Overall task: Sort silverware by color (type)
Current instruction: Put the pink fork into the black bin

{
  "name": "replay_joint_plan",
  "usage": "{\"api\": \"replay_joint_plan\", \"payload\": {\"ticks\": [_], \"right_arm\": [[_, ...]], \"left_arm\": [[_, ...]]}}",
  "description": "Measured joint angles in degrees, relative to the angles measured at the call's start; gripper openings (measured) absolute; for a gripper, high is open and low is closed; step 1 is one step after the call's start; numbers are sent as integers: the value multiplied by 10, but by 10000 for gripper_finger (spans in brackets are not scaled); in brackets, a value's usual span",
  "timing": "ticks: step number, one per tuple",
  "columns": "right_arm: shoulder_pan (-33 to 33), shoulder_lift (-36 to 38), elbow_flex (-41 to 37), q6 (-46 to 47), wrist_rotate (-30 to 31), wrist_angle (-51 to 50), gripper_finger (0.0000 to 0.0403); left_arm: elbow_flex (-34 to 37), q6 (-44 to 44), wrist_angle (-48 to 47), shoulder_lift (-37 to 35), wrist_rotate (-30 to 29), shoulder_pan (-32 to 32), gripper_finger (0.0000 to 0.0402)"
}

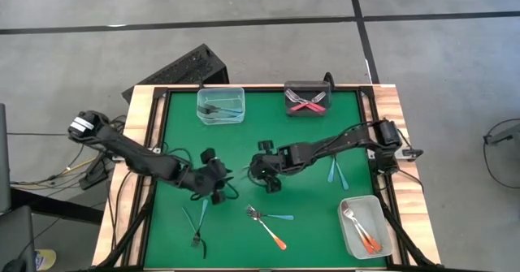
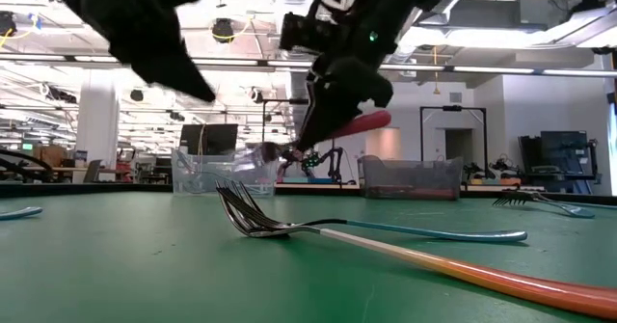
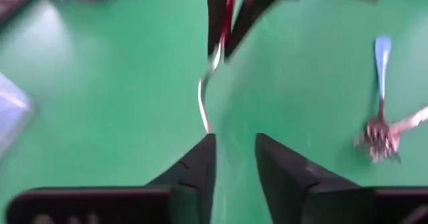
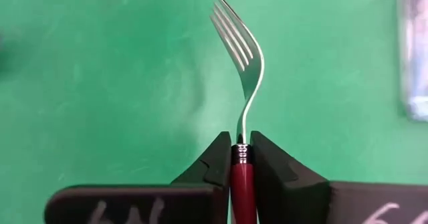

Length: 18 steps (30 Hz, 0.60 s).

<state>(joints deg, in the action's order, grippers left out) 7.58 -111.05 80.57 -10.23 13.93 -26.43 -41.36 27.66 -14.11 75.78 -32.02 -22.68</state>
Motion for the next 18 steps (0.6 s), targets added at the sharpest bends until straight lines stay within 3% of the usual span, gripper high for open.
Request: {"api": "replay_joint_plan", "payload": {"ticks": [8, 18], "right_arm": [[-50, 105, -131, 19, -3, 79, 50], [-194, 291, -279, -21, -4, 158, 53]], "left_arm": [[0, -3, -1, -46, -125, -83, 168], [40, 97, -8, -46, -190, -127, 178]]}}
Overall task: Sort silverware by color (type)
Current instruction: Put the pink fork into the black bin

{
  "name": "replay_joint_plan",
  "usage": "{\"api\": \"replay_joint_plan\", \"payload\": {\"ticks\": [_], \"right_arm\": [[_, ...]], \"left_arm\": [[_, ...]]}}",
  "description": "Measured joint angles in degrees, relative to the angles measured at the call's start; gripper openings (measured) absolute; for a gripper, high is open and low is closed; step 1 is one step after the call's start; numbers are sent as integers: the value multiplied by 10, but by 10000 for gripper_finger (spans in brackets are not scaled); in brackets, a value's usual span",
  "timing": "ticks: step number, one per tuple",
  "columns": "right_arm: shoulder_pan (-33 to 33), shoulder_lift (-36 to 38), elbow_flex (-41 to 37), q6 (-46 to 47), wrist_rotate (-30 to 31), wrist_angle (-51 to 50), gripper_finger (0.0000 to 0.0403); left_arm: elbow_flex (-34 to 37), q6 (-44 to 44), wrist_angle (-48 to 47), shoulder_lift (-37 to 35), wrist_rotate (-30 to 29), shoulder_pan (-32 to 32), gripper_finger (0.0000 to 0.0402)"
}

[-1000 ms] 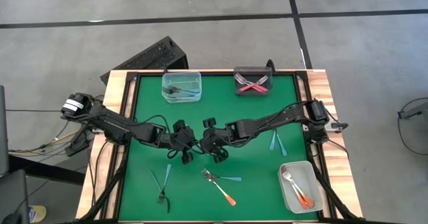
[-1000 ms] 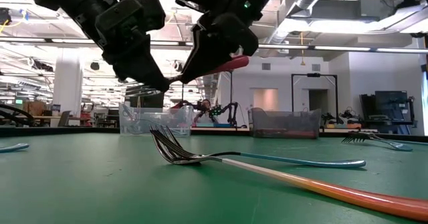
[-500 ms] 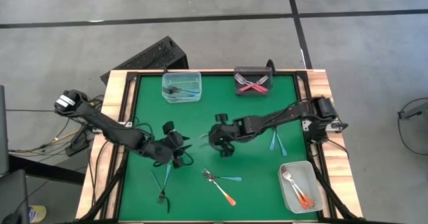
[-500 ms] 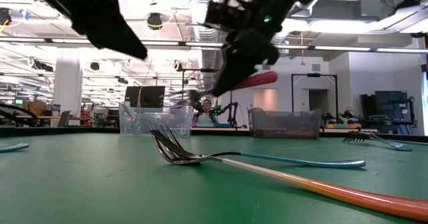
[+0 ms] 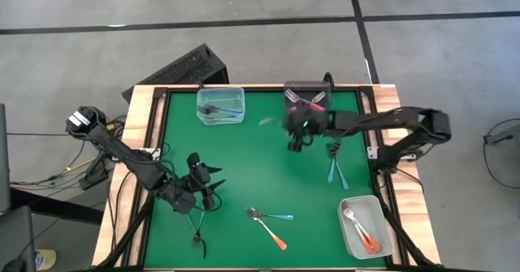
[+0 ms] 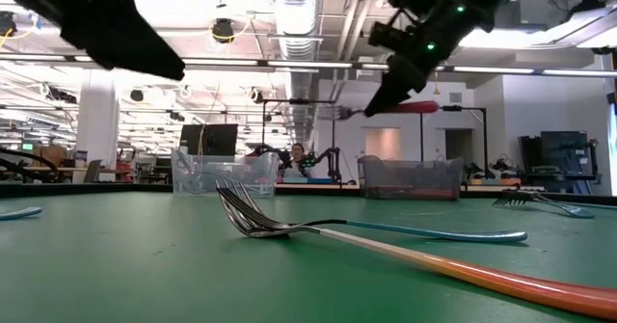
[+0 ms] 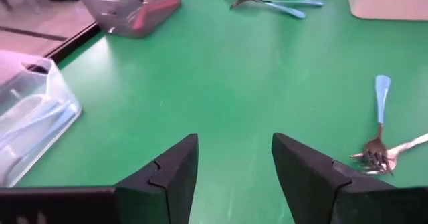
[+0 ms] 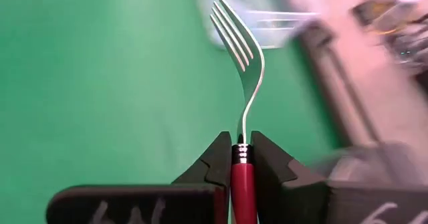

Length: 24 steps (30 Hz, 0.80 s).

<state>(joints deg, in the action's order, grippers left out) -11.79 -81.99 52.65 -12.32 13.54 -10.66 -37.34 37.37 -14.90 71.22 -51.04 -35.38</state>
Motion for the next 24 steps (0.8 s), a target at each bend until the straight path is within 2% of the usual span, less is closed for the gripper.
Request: {"api": "replay_joint_plan", "payload": {"ticks": [5, 8, 12, 18, 24], "right_arm": [[-96, 37, -25, -101, -34, 5, 53], [-158, 37, -24, -127, -88, 12, 53], [-224, 24, -23, -151, -112, 14, 54], [-306, 3, -24, -131, -197, 30, 63], [-352, -3, -24, -98, -212, 35, 118]], "left_arm": [[26, 53, 7, 0, -5, 1, 178], [35, 73, 9, 0, -5, 1, 178], [37, 81, 5, 0, -4, 1, 178], [37, 76, 2, 0, -4, 1, 178], [37, 77, 1, 0, -9, 1, 178]]}}
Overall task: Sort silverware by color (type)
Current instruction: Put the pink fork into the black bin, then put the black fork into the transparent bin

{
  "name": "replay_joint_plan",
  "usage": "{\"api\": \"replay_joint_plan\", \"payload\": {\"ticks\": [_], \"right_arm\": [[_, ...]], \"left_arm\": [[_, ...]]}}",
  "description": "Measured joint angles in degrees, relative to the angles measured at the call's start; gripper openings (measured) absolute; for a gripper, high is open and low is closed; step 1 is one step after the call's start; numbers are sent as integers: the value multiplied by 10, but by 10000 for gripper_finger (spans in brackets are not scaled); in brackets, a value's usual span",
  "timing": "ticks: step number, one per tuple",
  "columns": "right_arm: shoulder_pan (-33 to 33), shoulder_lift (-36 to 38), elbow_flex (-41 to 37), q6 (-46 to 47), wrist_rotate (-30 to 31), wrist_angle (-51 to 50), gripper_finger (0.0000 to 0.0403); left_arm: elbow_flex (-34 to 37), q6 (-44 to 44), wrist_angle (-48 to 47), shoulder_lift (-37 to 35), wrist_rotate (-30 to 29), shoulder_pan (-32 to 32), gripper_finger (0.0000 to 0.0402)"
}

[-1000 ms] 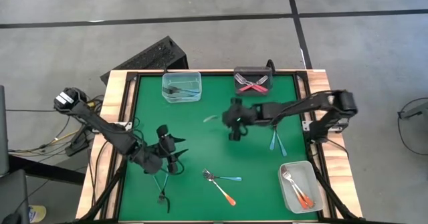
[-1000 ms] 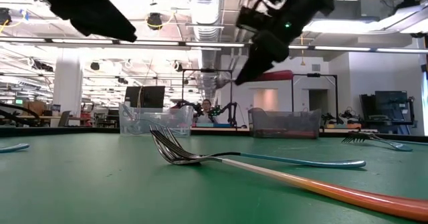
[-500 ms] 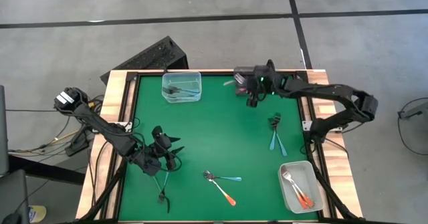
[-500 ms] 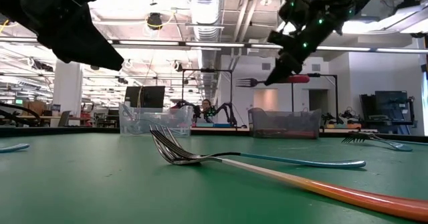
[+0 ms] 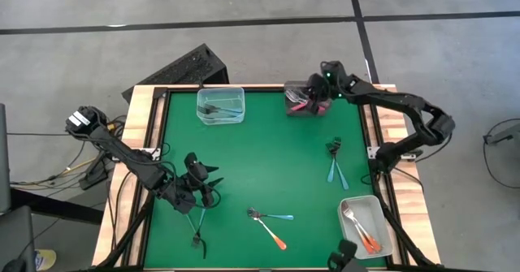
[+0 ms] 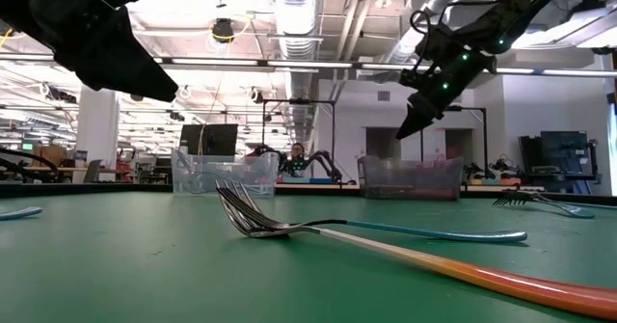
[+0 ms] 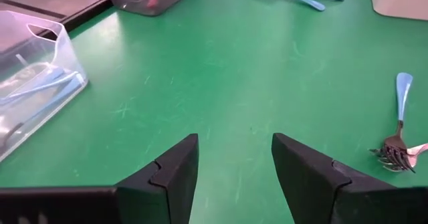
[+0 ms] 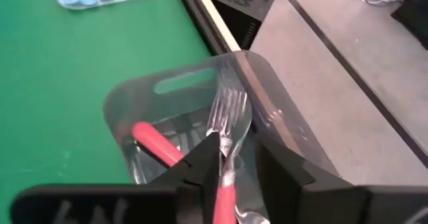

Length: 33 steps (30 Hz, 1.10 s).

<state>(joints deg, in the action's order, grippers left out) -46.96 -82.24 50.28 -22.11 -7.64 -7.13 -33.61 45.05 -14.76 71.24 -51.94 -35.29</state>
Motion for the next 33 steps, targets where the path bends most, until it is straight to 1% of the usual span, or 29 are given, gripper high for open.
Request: {"api": "replay_joint_plan", "payload": {"ticks": [5, 7, 10, 14, 18, 20, 24, 26, 30, 33], "right_arm": [[-9, 0, 0, 5, 0, 3, 159], [-8, 4, 0, 36, -1, 1, 172], [5, 18, 0, 93, -20, -8, 183], [44, 54, 0, 153, -43, -38, 186], [108, 105, 0, 211, -39, -101, 180], [155, 133, 0, 248, -11, -130, 176], [267, 193, -37, 339, 98, -162, 166], [321, 220, -64, 393, 140, -175, 164], [419, 265, -120, 522, 184, -188, 163], [479, 282, -148, 610, 214, -200, 163]], "left_arm": [[0, -3, -5, 0, -29, 0, 178], [0, -3, -8, 0, -41, 2, 178], [0, -3, -8, 0, -41, 9, 178], [0, -18, -9, 0, -40, 22, 178], [0, -23, -9, 0, -40, 31, 178], [0, -23, -8, 0, -38, 34, 178], [0, -40, -10, 0, -21, 38, 178], [0, -55, -10, 0, -19, 42, 178], [0, -69, -10, 0, -20, 51, 178], [0, -79, -10, 0, -29, 64, 178]]}}
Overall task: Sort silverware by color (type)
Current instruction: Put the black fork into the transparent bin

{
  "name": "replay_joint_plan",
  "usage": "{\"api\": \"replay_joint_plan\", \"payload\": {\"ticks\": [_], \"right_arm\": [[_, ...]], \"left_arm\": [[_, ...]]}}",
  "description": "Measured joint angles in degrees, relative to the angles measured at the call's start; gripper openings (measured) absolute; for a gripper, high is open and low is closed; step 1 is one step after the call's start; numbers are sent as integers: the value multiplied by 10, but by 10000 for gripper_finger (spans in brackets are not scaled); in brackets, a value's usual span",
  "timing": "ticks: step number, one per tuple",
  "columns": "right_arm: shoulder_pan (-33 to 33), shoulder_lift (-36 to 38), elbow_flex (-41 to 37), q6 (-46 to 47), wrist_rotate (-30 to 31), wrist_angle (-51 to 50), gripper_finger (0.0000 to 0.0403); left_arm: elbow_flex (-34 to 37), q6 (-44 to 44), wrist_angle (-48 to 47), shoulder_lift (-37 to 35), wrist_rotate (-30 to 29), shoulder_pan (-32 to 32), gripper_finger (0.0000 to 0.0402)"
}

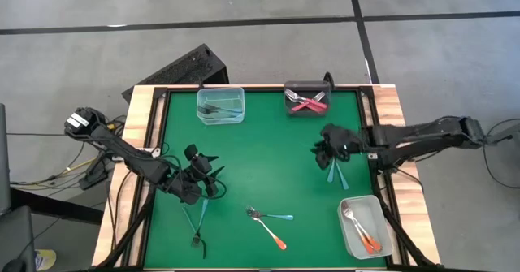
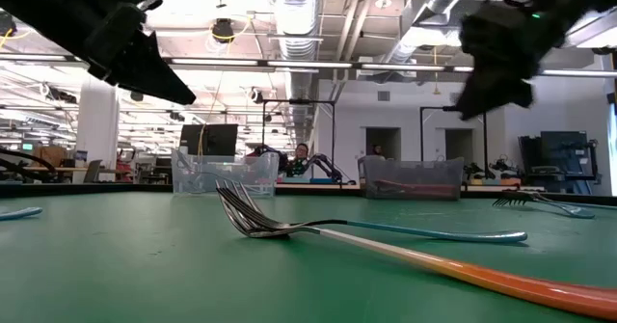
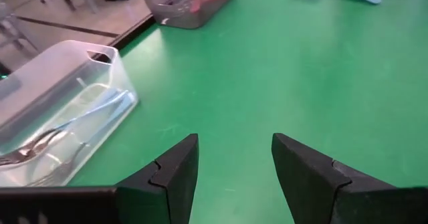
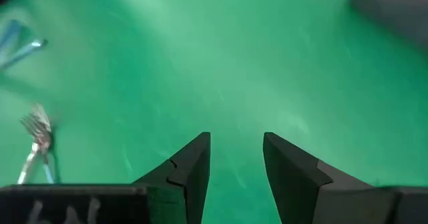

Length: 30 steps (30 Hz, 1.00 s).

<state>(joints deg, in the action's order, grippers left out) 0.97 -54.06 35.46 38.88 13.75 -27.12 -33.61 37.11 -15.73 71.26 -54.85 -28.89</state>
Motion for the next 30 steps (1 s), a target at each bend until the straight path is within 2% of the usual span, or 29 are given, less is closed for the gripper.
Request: {"api": "replay_joint_plan", "payload": {"ticks": [6, 13, 18, 23, 30], "right_arm": [[82, -14, -11, 170, 84, -111, 163], [135, -76, -11, 322, 64, -196, 163], [164, -121, -10, 352, 53, -195, 163], [165, -157, -10, 380, 43, -261, 163], [167, -169, -10, 396, 26, -306, 163]], "left_arm": [[0, 25, 0, 0, 1, 37, 178], [0, 30, 0, 0, 19, 58, 178], [0, 31, 0, 0, 21, 58, 178], [0, 31, 0, 0, 21, 58, 178], [0, 32, 0, 0, 24, 58, 178]]}}
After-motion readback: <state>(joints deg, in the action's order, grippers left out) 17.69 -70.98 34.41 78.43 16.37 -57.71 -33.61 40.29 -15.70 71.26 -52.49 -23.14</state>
